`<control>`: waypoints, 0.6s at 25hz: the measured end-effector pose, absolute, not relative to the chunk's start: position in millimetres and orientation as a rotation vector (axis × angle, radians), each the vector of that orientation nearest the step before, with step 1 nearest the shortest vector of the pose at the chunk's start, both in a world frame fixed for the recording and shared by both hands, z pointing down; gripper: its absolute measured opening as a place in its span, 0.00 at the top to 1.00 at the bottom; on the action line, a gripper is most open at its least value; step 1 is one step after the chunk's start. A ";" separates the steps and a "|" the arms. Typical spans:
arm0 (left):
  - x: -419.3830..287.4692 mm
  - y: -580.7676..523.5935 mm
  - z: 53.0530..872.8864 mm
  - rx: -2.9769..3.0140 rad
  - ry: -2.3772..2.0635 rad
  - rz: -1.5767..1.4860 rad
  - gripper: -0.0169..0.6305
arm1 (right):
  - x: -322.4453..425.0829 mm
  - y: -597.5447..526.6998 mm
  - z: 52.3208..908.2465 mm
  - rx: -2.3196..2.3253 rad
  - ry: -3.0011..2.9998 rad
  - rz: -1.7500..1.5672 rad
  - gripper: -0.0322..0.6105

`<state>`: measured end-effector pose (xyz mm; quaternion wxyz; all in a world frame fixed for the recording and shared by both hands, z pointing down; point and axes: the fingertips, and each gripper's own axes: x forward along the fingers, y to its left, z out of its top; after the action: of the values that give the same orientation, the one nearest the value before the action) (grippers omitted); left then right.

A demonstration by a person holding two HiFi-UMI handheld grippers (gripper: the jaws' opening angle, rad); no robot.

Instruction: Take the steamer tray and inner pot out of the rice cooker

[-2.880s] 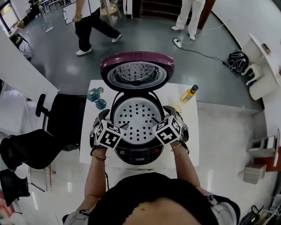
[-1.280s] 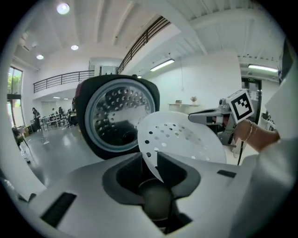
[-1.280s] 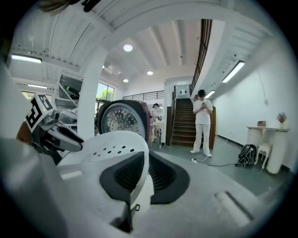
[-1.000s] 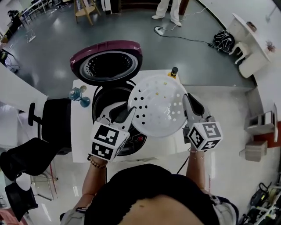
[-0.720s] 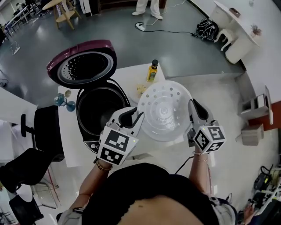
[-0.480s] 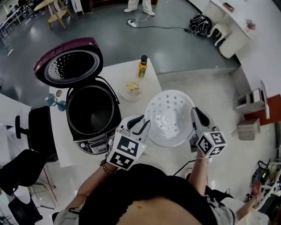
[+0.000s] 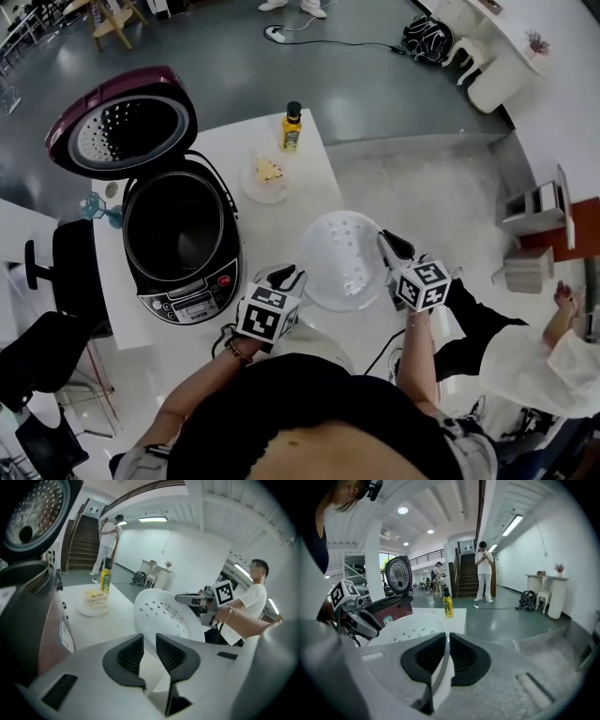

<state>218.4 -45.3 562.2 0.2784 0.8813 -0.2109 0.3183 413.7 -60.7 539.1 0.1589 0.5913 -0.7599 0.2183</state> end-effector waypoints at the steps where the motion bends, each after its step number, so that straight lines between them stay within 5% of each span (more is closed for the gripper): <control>1: 213.9 -45.8 573.4 2.338 -0.578 0.877 0.87 | 409.4 -64.0 553.1 1.663 -2.184 0.660 0.90; 15: 184.4 -58.5 648.7 2.191 -0.719 1.020 0.86 | 378.3 -110.0 648.3 1.427 -2.154 0.772 0.90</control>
<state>184.4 -58.5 648.7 0.3050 0.8275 -0.2717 0.3852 378.3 -110.0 648.3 0.2207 0.5160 -0.7791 0.2793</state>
